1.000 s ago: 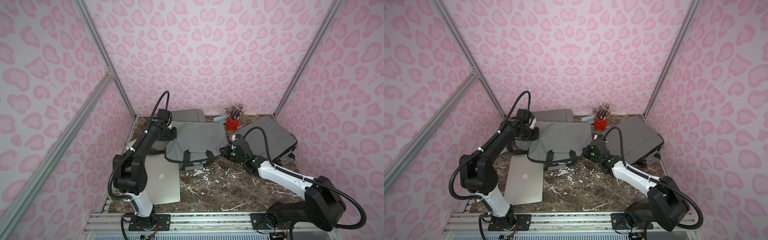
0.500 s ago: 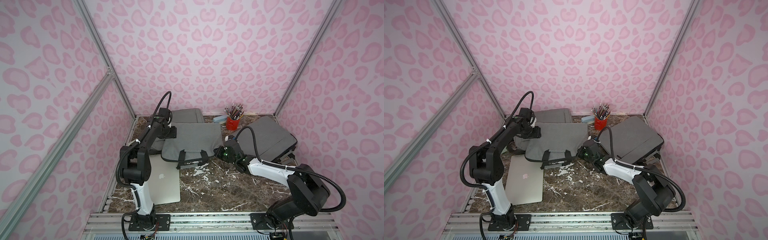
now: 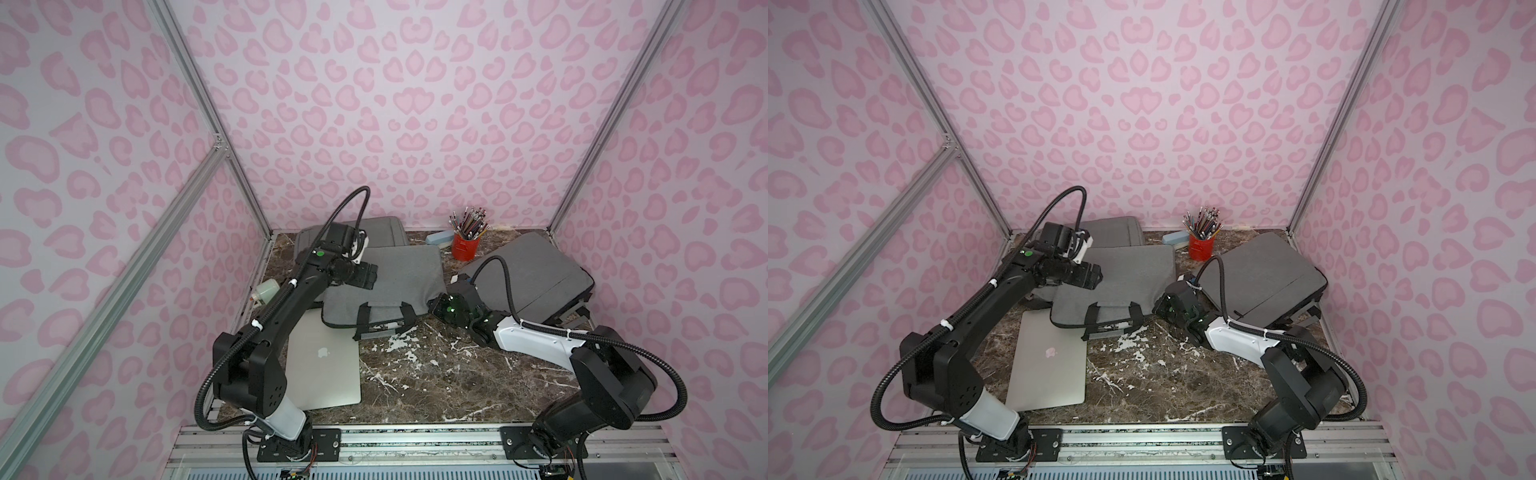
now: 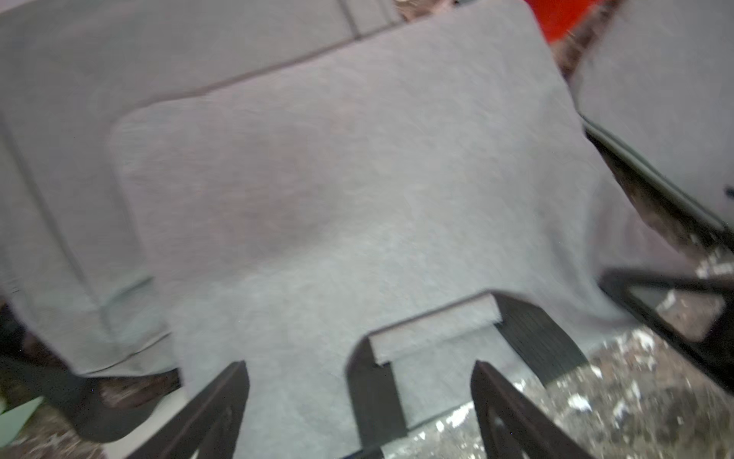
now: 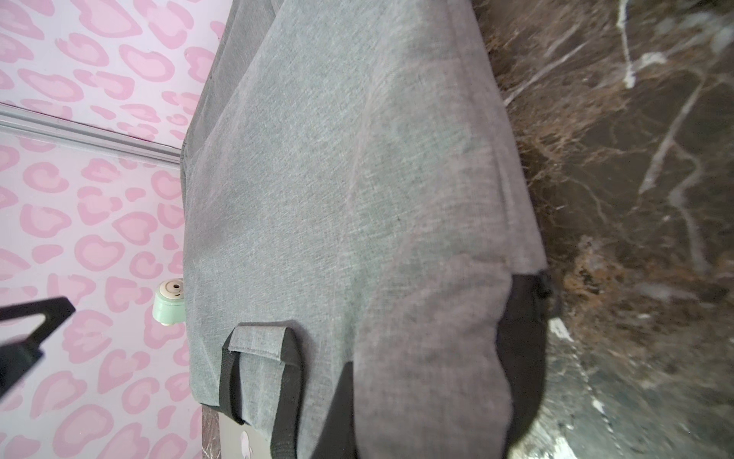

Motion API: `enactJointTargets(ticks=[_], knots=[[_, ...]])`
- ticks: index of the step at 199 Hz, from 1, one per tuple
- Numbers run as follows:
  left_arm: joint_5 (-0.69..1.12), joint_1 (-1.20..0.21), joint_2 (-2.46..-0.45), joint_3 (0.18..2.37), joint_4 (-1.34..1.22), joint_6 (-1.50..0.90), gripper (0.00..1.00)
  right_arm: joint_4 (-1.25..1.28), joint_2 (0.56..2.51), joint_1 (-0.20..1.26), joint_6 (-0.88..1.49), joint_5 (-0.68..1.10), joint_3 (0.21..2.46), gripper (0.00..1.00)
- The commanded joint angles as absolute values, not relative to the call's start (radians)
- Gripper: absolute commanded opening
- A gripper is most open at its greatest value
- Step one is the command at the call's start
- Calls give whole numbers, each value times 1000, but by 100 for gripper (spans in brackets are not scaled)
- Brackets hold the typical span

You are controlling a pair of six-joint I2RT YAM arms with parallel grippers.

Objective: Open the zippered laptop bag and take out the laptop
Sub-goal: Adjust the zippered laptop bag at the center of the board.

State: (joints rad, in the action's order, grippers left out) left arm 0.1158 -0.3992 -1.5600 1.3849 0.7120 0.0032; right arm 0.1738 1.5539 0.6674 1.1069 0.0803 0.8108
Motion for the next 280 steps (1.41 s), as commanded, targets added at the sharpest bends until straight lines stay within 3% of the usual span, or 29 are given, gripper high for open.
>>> enactJointTargets(ticks=[1,83,122,147,192,210,235,280], knots=[[207,-478,-1492,1271,547,113,91,236,1552,670,1110,165,816,0],[228,-651,-1516,1086,317,257,87,291,1537,646,1145,267,801,0],[133,-681,-1587,1089,298,298,81,284,1525,632,1147,293,800,0],[81,-685,-1627,1105,290,304,71,288,1525,629,1155,304,793,0],[64,-687,-1630,1138,315,307,41,259,1522,629,1127,289,798,0],[81,-685,-1617,1137,317,314,20,257,1520,628,1116,284,797,7],[75,-683,-1625,1163,354,323,4,239,1509,627,1093,274,802,21],[122,-659,-1620,1200,389,336,2,131,1412,606,943,196,790,50]])
